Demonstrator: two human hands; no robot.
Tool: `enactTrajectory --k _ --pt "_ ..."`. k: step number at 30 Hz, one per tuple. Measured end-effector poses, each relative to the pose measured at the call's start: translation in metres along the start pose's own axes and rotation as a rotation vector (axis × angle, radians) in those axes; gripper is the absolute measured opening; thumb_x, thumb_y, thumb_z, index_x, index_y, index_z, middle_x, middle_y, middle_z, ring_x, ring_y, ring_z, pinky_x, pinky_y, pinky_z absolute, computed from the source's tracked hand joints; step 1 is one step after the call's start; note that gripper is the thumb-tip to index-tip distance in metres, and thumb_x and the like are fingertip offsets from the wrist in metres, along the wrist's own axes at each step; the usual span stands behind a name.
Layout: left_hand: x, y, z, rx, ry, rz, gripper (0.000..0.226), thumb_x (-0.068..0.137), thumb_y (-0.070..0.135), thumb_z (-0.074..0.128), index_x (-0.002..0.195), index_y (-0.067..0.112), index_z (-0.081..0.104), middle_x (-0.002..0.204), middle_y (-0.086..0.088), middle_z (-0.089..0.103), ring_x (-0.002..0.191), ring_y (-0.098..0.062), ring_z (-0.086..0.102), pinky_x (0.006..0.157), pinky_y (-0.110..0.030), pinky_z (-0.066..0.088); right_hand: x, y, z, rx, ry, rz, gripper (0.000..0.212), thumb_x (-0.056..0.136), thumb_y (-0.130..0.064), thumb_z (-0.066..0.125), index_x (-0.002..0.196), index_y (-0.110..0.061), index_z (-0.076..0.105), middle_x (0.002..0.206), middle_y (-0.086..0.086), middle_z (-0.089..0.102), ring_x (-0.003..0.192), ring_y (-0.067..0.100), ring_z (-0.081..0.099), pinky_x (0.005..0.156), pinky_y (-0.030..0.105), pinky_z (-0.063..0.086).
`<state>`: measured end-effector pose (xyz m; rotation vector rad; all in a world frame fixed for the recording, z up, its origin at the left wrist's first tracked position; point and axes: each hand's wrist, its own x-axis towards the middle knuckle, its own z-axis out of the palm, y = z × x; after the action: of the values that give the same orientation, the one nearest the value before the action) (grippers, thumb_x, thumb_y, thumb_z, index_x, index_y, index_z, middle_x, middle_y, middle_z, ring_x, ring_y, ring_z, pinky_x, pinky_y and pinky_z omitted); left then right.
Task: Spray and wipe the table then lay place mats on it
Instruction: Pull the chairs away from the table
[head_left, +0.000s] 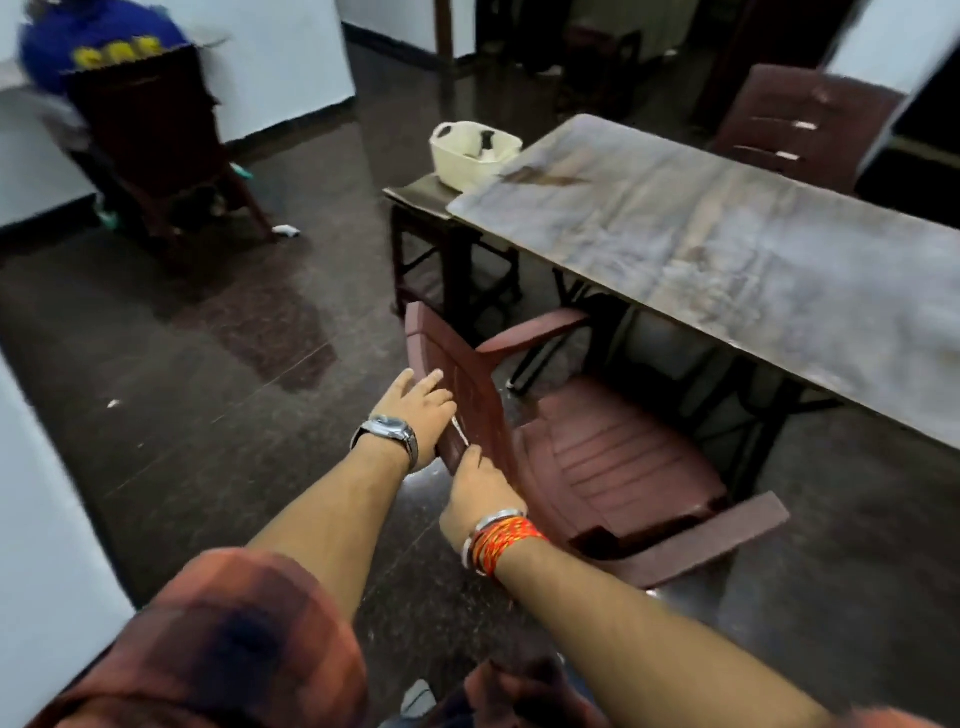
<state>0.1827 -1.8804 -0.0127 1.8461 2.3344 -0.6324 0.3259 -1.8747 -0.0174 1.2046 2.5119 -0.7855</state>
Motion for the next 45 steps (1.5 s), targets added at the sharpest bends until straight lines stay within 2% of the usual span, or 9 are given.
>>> enactTrajectory --k 3,5,7,11,15,19,25,30,45 --pt "0.005 0.0 0.0 0.026 0.123 0.082 0.042 0.091 0.021 0.046 0.133 0.02 0.045 0.139 0.001 0.045 0.14 -0.023 0.027 0.117 -0.051 0.008 -0.002 -0.006 0.003 -0.04 0.096 0.088 0.066 0.093 -0.023 0.054 0.148 -0.005 0.022 0.141 0.013 0.048 0.125 0.032 0.052 0.094 0.045 0.047" --pt "0.011 0.001 0.002 0.031 0.191 0.131 0.035 0.092 0.014 0.041 0.126 0.019 0.049 0.128 -0.001 0.049 0.129 -0.025 0.038 0.115 -0.053 0.012 -0.002 -0.002 -0.001 -0.083 0.14 0.113 0.049 0.094 -0.02 0.051 0.138 -0.005 0.037 0.131 0.014 0.058 0.117 0.035 0.059 0.091 0.043 0.049" --pt "0.012 0.001 0.006 0.028 0.245 0.155 0.032 0.093 0.013 0.038 0.119 0.018 0.054 0.119 -0.002 0.053 0.119 -0.027 0.046 0.113 -0.054 0.018 -0.001 0.005 -0.002 -0.107 0.155 0.07 0.03 0.094 -0.013 0.047 0.123 -0.007 0.048 0.122 0.013 0.064 0.11 0.037 0.064 0.088 0.042 0.049" --pt "0.024 0.001 0.007 0.05 0.341 0.207 0.03 0.09 0.015 0.037 0.107 0.016 0.062 0.107 -0.003 0.059 0.107 -0.027 0.053 0.109 -0.051 0.028 0.001 0.018 -0.017 -0.183 0.191 -0.021 0.023 0.094 -0.009 0.043 0.115 -0.007 0.052 0.116 0.015 0.068 0.105 0.039 0.065 0.083 0.042 0.049" --pt "0.025 0.026 -0.01 0.059 0.228 0.231 0.027 0.093 0.021 0.04 0.114 0.017 0.056 0.117 -0.003 0.055 0.115 -0.025 0.046 0.107 -0.052 0.029 -0.009 0.051 -0.031 -0.288 0.182 -0.075 0.025 0.095 -0.012 0.042 0.117 -0.008 0.052 0.115 0.013 0.068 0.104 0.04 0.065 0.08 0.043 0.049" --pt "0.022 0.083 -0.032 0.022 0.195 0.356 0.035 0.085 0.037 0.054 0.113 0.016 0.056 0.118 -0.004 0.055 0.113 -0.025 0.045 0.088 -0.042 0.04 -0.04 0.118 -0.04 -0.362 0.156 -0.068 0.026 0.092 -0.015 0.043 0.117 -0.013 0.05 0.115 0.009 0.067 0.104 0.037 0.064 0.077 0.042 0.048" --pt "0.032 0.134 -0.042 -0.02 0.164 0.578 0.038 0.08 0.036 0.058 0.111 0.017 0.05 0.119 -0.003 0.053 0.111 -0.025 0.046 0.08 -0.04 0.044 -0.072 0.196 -0.058 -0.379 0.094 0.175 0.033 0.084 -0.022 0.055 0.116 -0.017 0.051 0.117 0.005 0.064 0.106 0.034 0.062 0.078 0.04 0.05" --pt "0.045 0.123 -0.041 0.032 0.017 0.547 0.031 0.079 0.029 0.056 0.109 0.022 0.056 0.112 -0.005 0.064 0.103 -0.031 0.061 0.072 -0.036 0.045 -0.061 0.184 -0.052 -0.312 0.096 0.209 0.042 0.078 -0.032 0.061 0.116 -0.015 0.053 0.114 0.01 0.064 0.103 0.036 0.063 0.08 0.04 0.05" --pt "0.065 0.115 -0.041 0.071 0.105 0.551 0.023 0.088 0.02 0.045 0.108 0.021 0.055 0.112 -0.001 0.065 0.102 -0.029 0.063 0.075 -0.037 0.047 -0.038 0.187 -0.05 -0.302 0.213 0.177 0.026 0.095 -0.013 0.037 0.115 -0.012 0.054 0.115 0.01 0.067 0.104 0.037 0.065 0.078 0.041 0.048"
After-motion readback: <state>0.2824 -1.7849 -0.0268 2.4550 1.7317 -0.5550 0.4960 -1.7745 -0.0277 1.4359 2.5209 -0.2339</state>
